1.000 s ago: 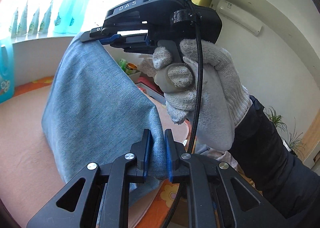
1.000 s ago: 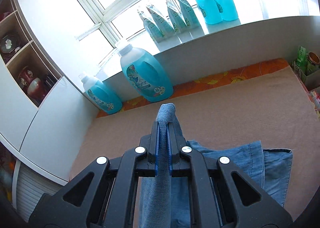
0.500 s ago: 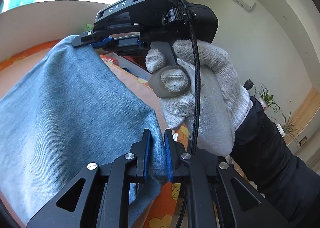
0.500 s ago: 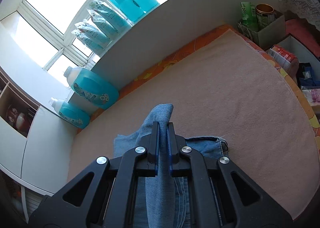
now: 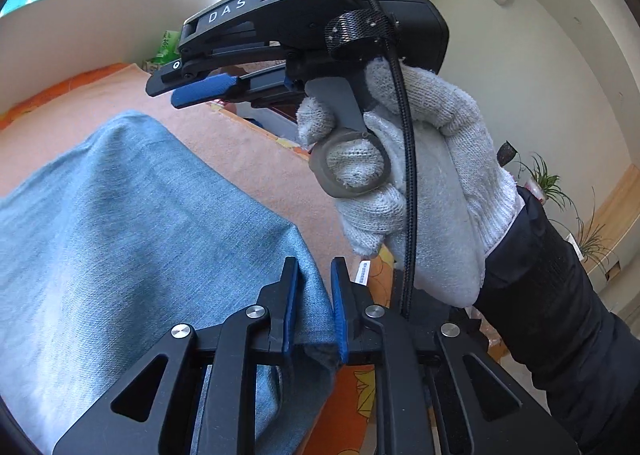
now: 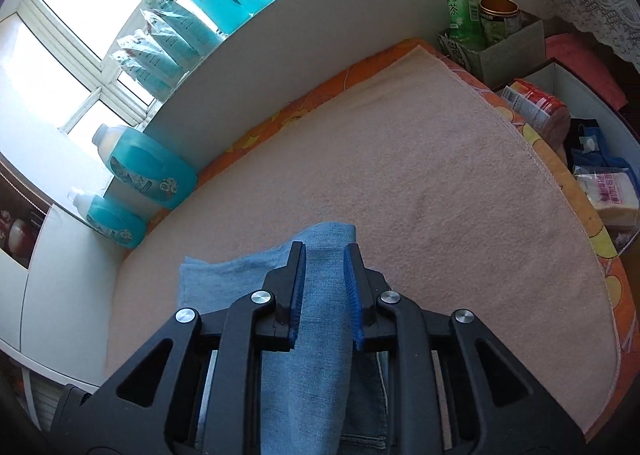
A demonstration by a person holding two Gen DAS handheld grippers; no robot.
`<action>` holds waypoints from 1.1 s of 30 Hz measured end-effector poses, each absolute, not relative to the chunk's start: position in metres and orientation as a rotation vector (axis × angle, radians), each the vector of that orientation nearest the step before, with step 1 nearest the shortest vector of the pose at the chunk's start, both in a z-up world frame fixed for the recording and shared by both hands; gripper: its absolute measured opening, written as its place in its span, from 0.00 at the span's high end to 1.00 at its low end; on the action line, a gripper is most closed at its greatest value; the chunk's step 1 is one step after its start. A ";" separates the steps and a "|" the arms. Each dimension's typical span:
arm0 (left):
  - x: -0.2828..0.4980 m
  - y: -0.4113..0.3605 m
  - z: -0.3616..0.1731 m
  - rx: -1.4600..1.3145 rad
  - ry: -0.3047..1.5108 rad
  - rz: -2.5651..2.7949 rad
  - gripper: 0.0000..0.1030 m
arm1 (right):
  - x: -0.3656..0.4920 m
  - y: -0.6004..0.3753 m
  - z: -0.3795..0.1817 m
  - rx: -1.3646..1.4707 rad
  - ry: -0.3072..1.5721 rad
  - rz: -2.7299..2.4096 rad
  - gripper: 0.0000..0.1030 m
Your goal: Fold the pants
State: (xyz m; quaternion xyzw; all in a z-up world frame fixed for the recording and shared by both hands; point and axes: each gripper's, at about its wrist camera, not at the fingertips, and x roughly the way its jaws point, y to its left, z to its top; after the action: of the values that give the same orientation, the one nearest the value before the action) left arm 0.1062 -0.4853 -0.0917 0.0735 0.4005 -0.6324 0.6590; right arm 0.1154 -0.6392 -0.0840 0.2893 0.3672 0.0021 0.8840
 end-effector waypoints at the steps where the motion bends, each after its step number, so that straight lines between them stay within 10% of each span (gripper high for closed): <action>1: 0.104 -0.489 -0.089 0.167 0.909 -1.439 0.77 | 0.109 -0.637 -0.079 0.586 0.755 -0.003 0.62; 12: 0.097 -0.443 -0.064 0.202 0.853 -1.428 0.53 | 0.032 -0.592 -0.067 0.426 0.765 -0.093 0.60; 33: 0.177 -0.320 -0.105 0.030 0.970 -0.991 0.48 | -0.036 -0.569 -0.123 0.282 0.850 -0.197 0.60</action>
State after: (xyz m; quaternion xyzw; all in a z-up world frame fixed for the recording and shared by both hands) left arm 0.1766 -0.3202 -0.1051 0.0138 0.4470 -0.4567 0.7690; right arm -0.0356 -0.5688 -0.1234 0.1361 0.4103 -0.0950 0.8967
